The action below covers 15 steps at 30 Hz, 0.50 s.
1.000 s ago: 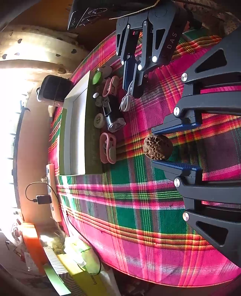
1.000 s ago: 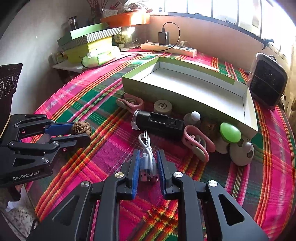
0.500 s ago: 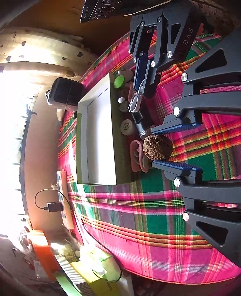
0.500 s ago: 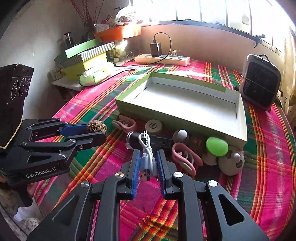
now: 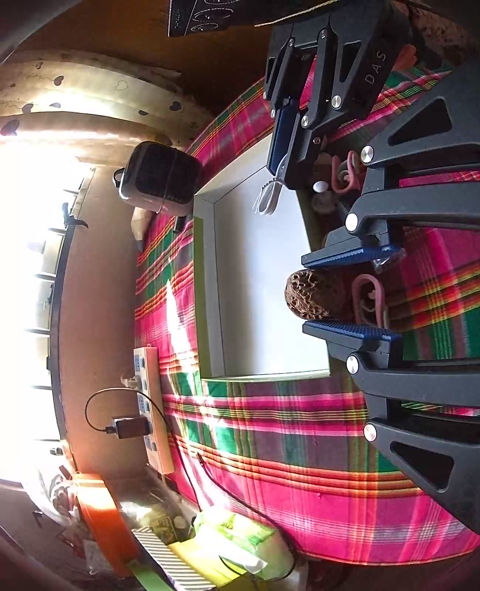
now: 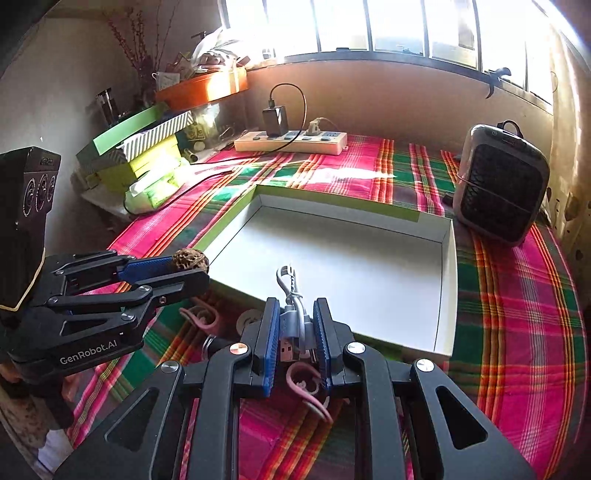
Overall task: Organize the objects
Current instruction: 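Carry walnut and cable over the box lid and open both grippers to drop them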
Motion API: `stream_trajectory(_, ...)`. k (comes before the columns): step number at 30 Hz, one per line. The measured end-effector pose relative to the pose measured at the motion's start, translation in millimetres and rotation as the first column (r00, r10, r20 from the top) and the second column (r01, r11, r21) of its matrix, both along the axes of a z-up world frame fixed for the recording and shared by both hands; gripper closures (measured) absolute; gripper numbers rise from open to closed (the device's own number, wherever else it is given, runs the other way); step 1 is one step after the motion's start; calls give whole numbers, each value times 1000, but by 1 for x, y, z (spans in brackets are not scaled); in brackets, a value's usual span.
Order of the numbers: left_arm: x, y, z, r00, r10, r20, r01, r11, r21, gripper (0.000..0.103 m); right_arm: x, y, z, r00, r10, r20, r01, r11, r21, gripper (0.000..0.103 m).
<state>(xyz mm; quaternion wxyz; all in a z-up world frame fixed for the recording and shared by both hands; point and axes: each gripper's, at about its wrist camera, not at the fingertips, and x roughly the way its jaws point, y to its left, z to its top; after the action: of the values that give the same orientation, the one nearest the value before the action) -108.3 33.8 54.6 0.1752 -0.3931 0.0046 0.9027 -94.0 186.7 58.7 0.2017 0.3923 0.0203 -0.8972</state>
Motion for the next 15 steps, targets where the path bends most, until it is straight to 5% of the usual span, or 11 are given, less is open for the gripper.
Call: stream_trajectory(15,-71,5,-15,998,12,55,-11,1000,-26,76,-74,0,-9,998,-30,51,29,999,26,83)
